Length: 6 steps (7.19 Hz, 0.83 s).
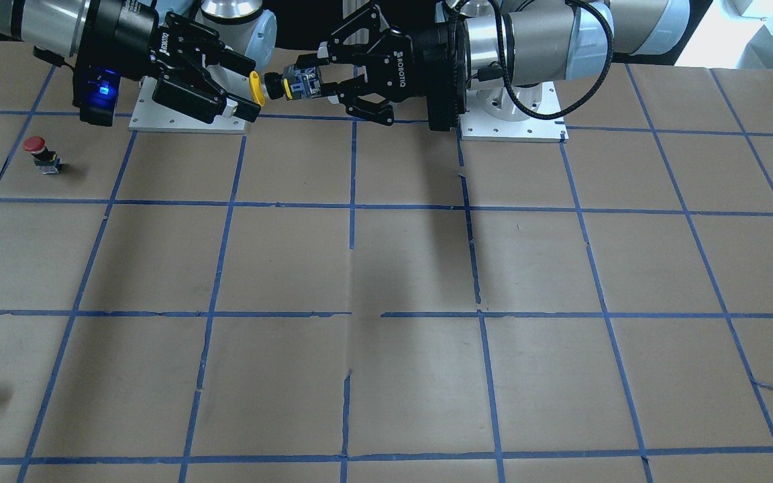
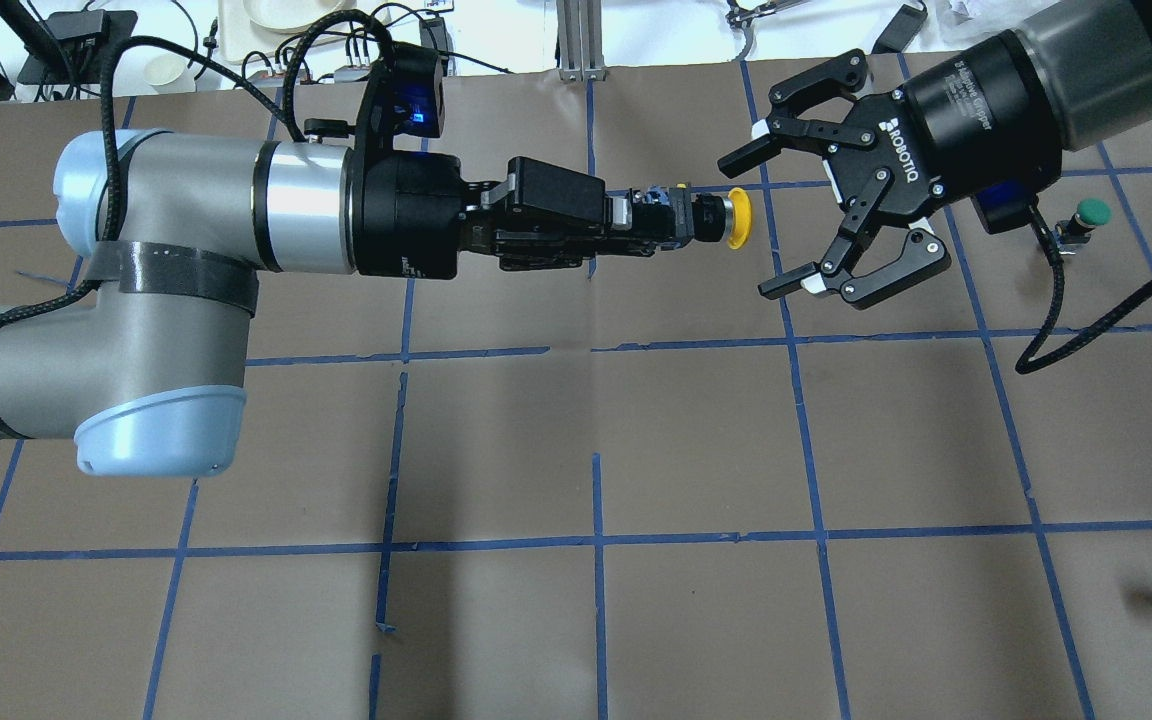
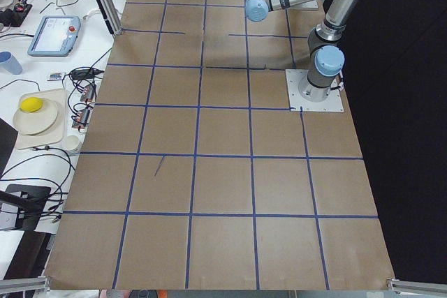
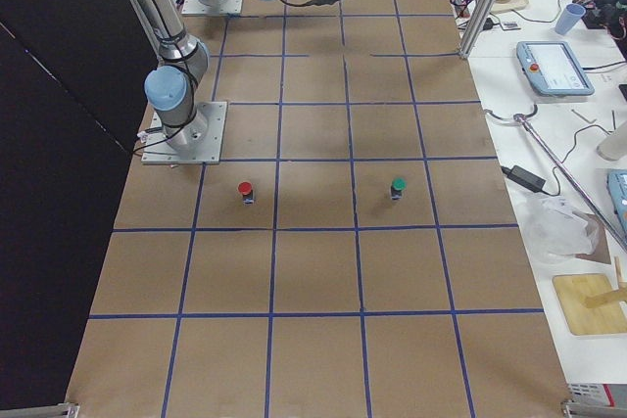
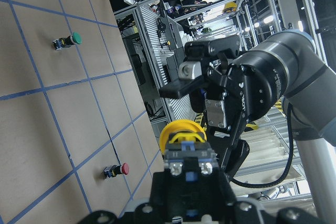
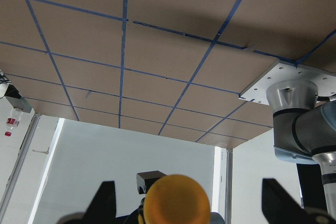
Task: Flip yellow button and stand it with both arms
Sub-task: 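Bring the open right gripper to the yellow button's base beside the left gripper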
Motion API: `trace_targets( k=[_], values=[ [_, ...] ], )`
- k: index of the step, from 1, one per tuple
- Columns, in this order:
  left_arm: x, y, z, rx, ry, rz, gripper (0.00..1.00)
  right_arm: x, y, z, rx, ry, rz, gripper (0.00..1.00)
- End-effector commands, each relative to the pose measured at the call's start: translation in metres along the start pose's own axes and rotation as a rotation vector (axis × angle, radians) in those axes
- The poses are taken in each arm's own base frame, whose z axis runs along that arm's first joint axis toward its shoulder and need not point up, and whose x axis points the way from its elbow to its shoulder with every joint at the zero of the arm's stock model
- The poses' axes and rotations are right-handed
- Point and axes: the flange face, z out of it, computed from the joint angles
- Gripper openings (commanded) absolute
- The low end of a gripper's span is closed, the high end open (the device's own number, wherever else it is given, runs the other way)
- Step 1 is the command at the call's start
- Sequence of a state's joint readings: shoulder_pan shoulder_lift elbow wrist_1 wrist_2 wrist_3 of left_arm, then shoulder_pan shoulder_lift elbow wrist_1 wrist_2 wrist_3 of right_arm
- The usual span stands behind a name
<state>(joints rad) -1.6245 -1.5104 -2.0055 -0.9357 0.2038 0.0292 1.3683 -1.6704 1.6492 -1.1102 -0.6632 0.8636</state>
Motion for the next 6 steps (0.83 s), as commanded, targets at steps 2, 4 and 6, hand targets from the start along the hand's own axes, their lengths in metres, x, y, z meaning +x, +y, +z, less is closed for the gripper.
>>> trace_targets(
  k=[2, 4, 6],
  values=[
    [0.0031, -0.0033, -0.0007, 0.002, -0.003, -0.005, 0.10, 0.0014, 0.0071, -0.0032, 0.017, 0.007, -0.015, 0.96],
    [0.0022, -0.0035, -0.0006, 0.001, -0.005, -0.006, 0.11, -0.0047, 0.0094, -0.0018, -0.035, -0.034, -0.013, 0.95],
    [0.0022, -0.0035, -0.0006, 0.001, -0.005, -0.006, 0.11, -0.0066, 0.0072, 0.0000, -0.052, -0.043, -0.009, 0.94]
  ],
)
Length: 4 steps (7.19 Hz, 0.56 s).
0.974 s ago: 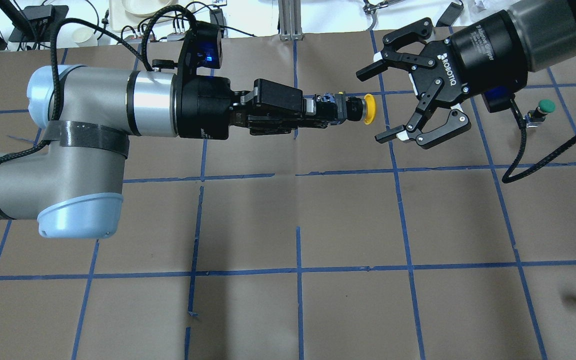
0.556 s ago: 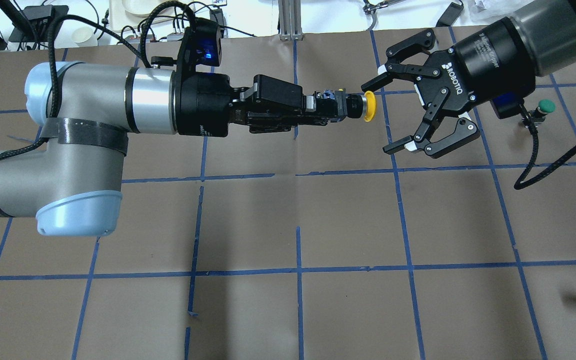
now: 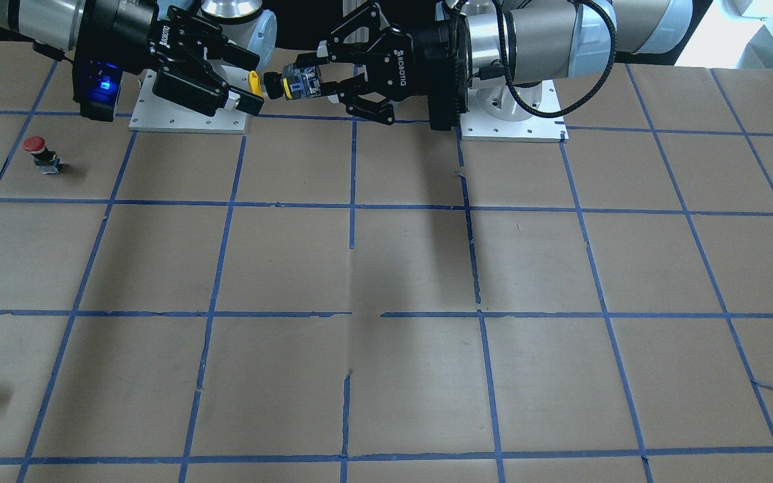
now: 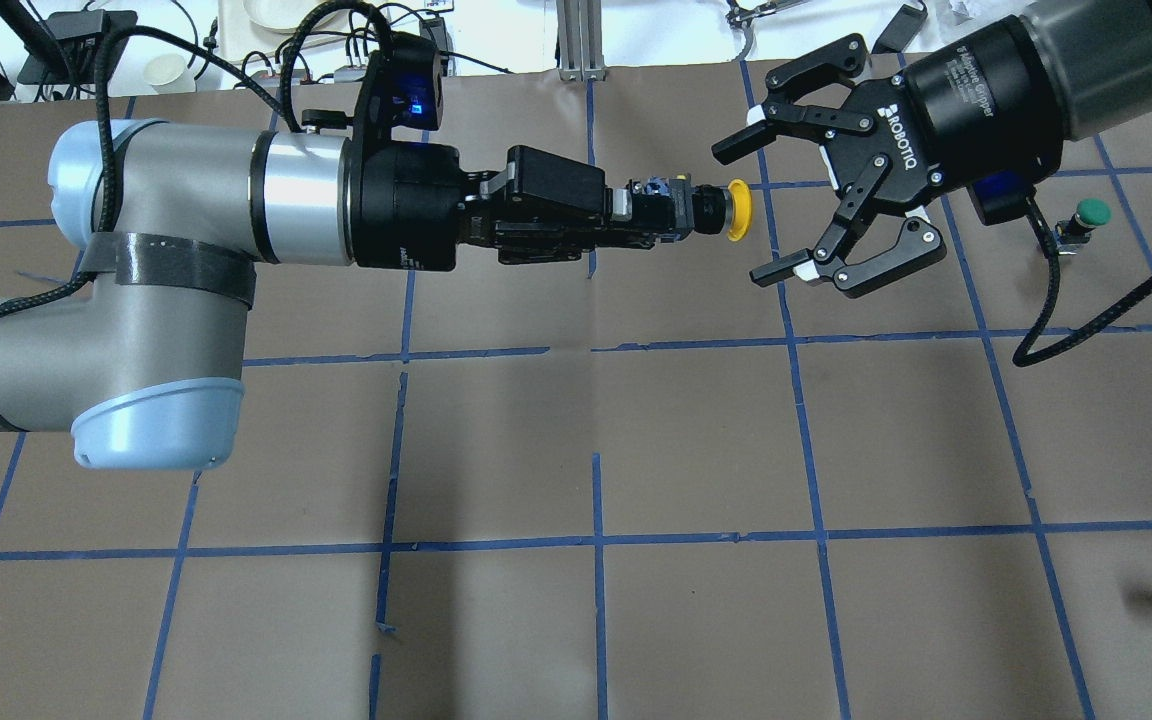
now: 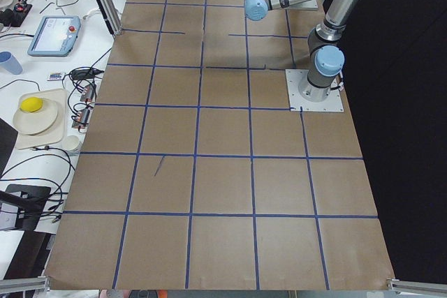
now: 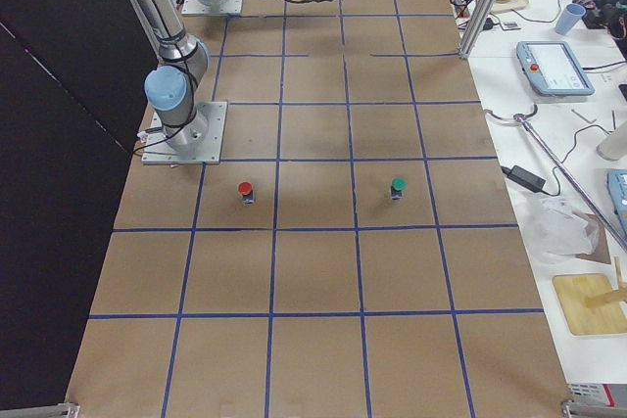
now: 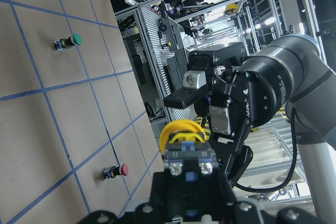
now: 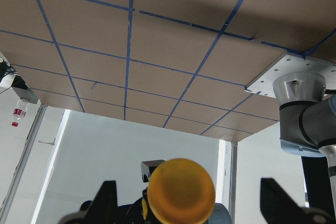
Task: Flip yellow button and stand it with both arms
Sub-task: 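Bring the open right gripper to the yellow button's base beside the left gripper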
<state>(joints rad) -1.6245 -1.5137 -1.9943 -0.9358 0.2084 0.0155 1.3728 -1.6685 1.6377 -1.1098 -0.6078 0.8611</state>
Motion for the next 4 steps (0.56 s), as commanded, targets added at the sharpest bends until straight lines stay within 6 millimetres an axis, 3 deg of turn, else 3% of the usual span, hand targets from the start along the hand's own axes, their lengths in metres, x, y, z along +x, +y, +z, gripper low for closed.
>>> trace_targets(
  k=[1, 2, 3, 4],
  values=[
    [-0.0001, -0.0001, 0.0000, 0.000, 0.000, 0.000, 0.11, -0.0001, -0.0018, 0.0019, -0.014, -0.005, 0.005, 0.88],
    [-0.0003, -0.0001, 0.0000, 0.000, -0.002, 0.001, 0.11, 0.0005, -0.0017, 0.0021, -0.014, -0.005, 0.005, 0.77],
    [-0.0003, -0.0001, 0.0000, 0.000, -0.002, 0.001, 0.11, 0.0011, -0.0001, 0.0017, -0.014, -0.008, 0.004, 0.52],
    [-0.0003, -0.0001, 0.0000, 0.000, -0.002, 0.001, 0.11, 0.0016, 0.0014, 0.0003, -0.012, -0.011, 0.001, 0.36]
  ],
)
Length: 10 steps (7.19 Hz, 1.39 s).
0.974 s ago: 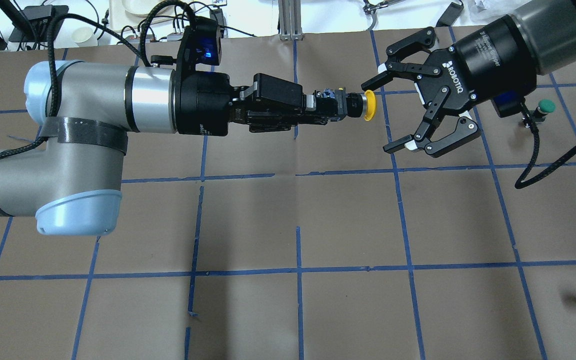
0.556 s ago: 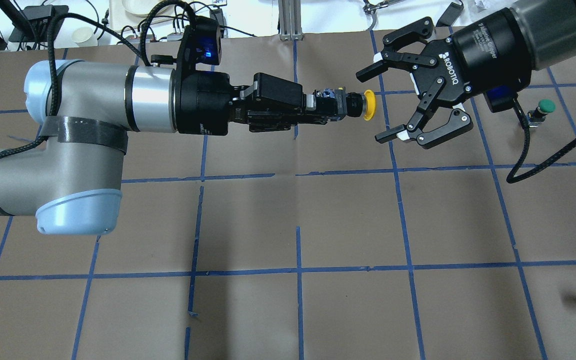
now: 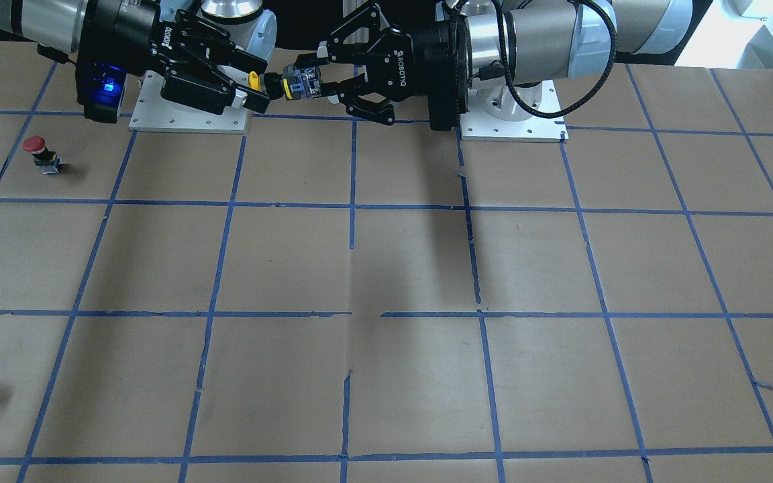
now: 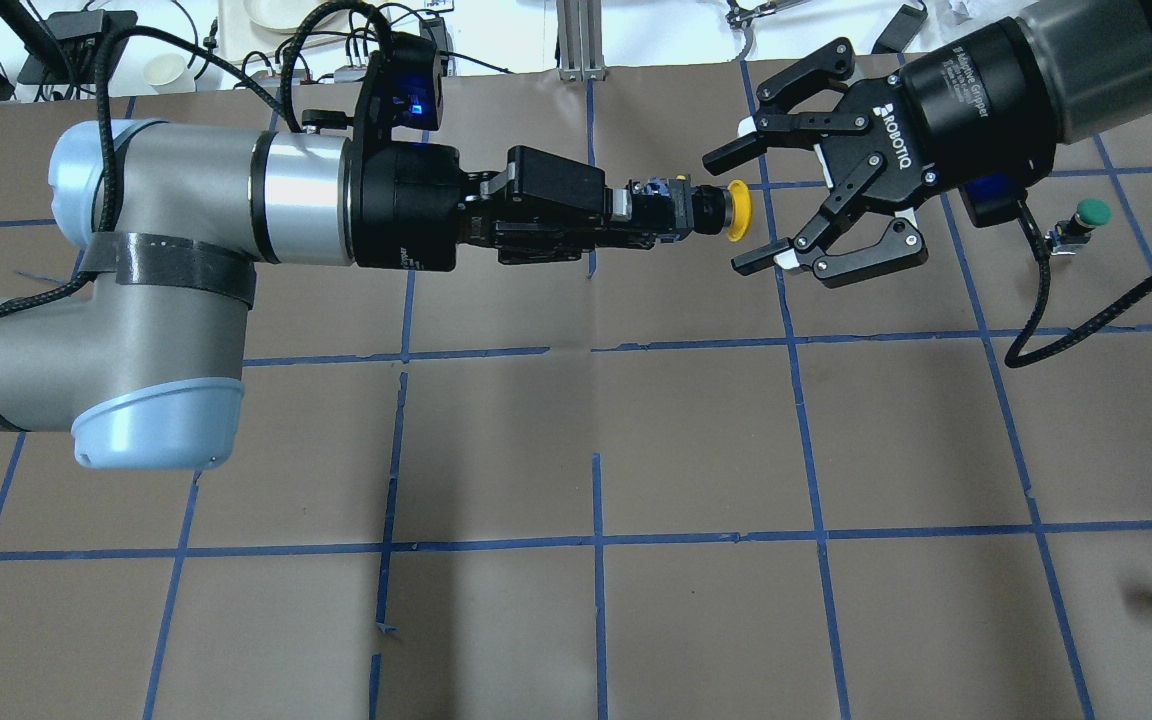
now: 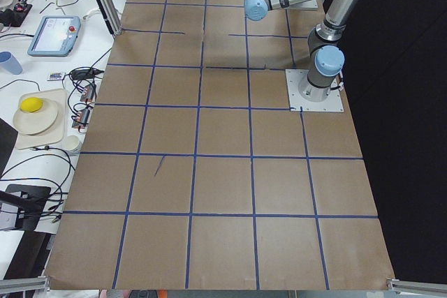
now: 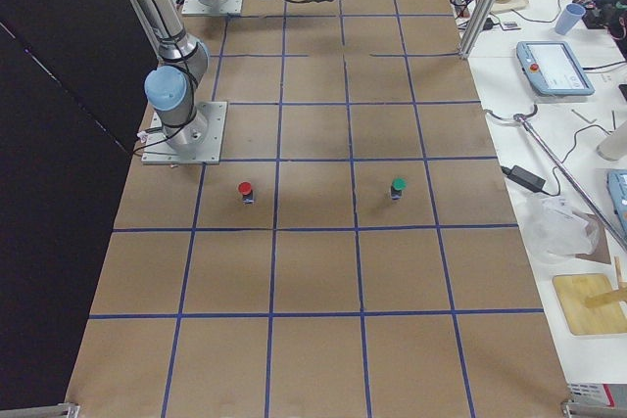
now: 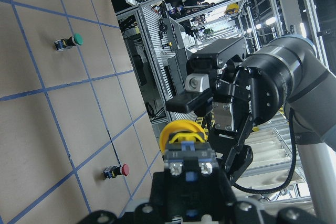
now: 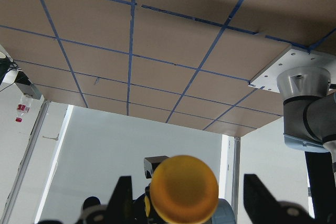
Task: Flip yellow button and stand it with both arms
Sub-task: 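Bring the open right gripper to the yellow button's base beside the left gripper, then close the right gripper on the button and open the left gripper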
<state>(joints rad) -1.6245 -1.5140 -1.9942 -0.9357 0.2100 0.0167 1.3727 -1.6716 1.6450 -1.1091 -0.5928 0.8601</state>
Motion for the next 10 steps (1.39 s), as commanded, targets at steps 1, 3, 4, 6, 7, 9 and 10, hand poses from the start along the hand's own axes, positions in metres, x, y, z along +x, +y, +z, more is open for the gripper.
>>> trace_targets(
  k=[1, 3, 4, 6, 7, 9, 10],
  values=[
    [0.0000, 0.0000, 0.0000, 0.000, 0.000, 0.000, 0.11, 0.0006, 0.0015, -0.0011, 0.001, -0.003, -0.005, 0.19],
    [-0.0002, 0.0000, 0.0000, 0.000, -0.002, -0.001, 0.12, 0.0003, 0.0013, -0.0022, -0.005, -0.010, -0.001, 0.08],
    [-0.0002, 0.0000, 0.0000, 0.000, -0.002, 0.000, 0.12, -0.0007, 0.0027, -0.0026, -0.014, -0.018, -0.001, 0.08],
    [-0.0003, 0.0000, 0.0000, 0.000, -0.003, -0.012, 0.25, -0.0007, 0.0028, -0.0026, -0.014, -0.018, -0.001, 0.08],
    [-0.0011, -0.0002, 0.0002, 0.000, -0.003, -0.017, 0.99, -0.0010, 0.0029, -0.0036, -0.013, -0.020, 0.000, 0.08],
    [-0.0006, 0.0000, 0.0000, 0.000, -0.006, -0.035, 1.00, -0.0013, 0.0035, -0.0040, -0.013, -0.021, -0.001, 0.08],
    [-0.0005, 0.0000, 0.0000, 0.000, -0.006, -0.034, 1.00, -0.0012, 0.0030, -0.0046, -0.011, -0.021, 0.000, 0.08]
  ],
)
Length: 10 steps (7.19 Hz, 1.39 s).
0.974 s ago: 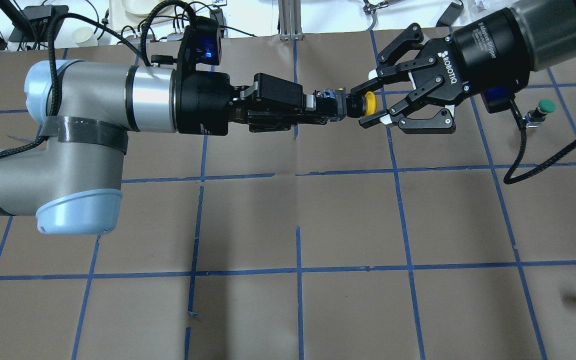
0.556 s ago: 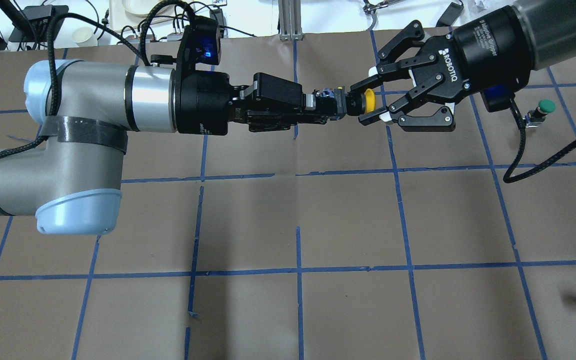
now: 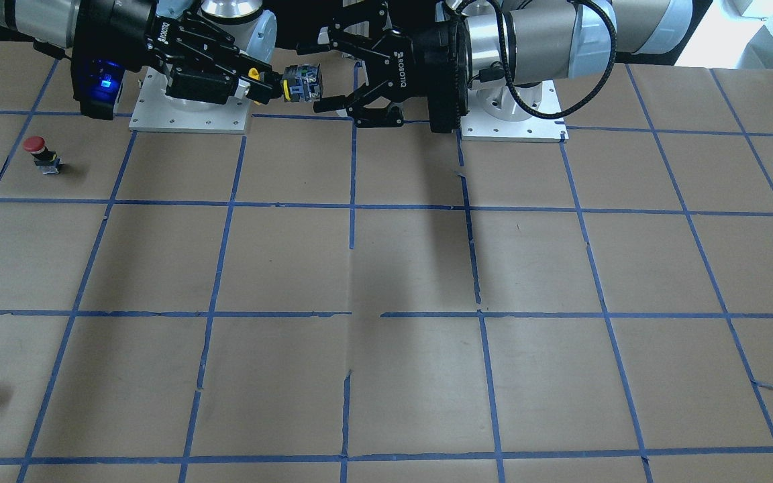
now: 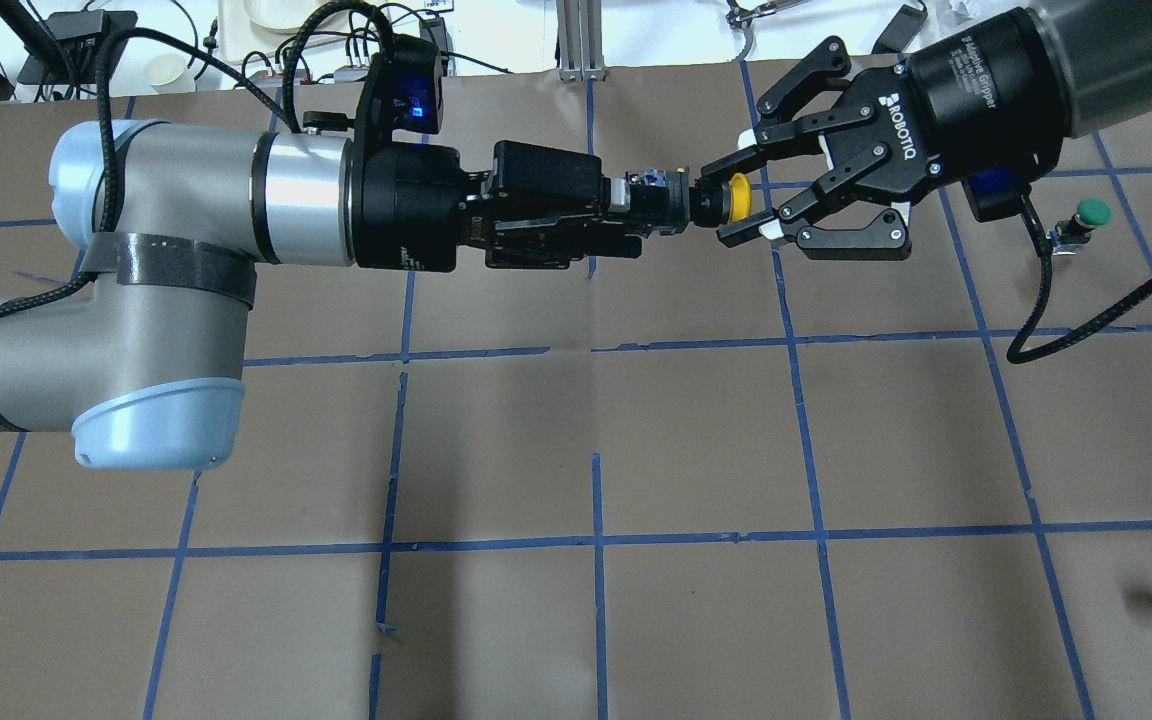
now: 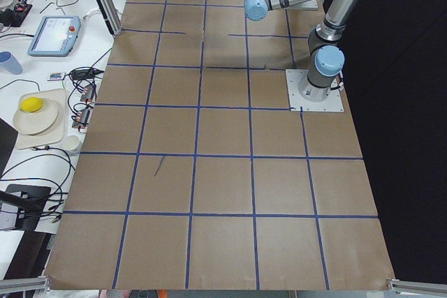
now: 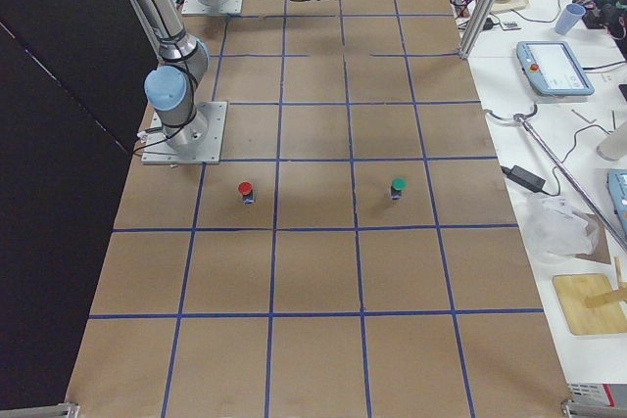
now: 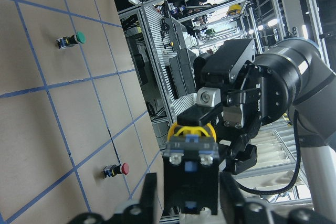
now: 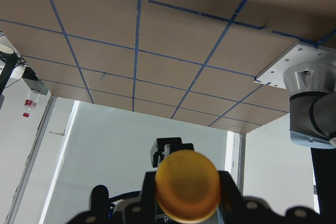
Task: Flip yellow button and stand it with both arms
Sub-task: 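Carry the button away with the right gripper while the left arm withdraws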
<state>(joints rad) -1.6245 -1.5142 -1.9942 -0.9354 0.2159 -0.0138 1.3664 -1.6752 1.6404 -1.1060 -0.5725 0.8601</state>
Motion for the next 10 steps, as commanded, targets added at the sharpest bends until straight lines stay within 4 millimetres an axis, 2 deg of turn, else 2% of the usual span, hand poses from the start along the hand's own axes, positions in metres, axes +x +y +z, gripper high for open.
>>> trace_targets(
  k=[1, 2, 4, 6, 7, 8, 10],
  values=[
    [0.003, 0.000, -0.001, 0.001, -0.003, 0.000, 1.00, -0.003, -0.006, -0.004, 0.014, -0.002, -0.015, 0.08],
    [0.005, -0.002, -0.003, 0.008, -0.058, -0.024, 1.00, -0.007, -0.022, -0.019, 0.099, -0.002, -0.081, 0.08],
    [0.024, -0.031, -0.011, 0.039, -0.255, -0.004, 1.00, -0.007, -0.045, -0.040, 0.284, 0.086, -0.310, 0.07],
    [0.023, -0.027, 0.002, -0.003, -0.513, -0.012, 1.00, -0.003, -0.066, -0.064, 0.441, 0.231, -0.566, 0.05],
    [0.029, -0.028, 0.001, -0.044, -0.652, -0.055, 1.00, 0.004, -0.083, -0.082, 0.540, 0.394, -0.750, 0.04],
    [0.035, -0.033, -0.012, -0.090, -0.812, -0.114, 1.00, 0.005, -0.092, -0.096, 0.617, 0.510, -0.858, 0.04],
    [0.049, -0.037, -0.042, -0.148, -1.090, -0.137, 1.00, -0.001, -0.110, -0.120, 0.789, 0.678, -0.949, 0.04]
  ],
)
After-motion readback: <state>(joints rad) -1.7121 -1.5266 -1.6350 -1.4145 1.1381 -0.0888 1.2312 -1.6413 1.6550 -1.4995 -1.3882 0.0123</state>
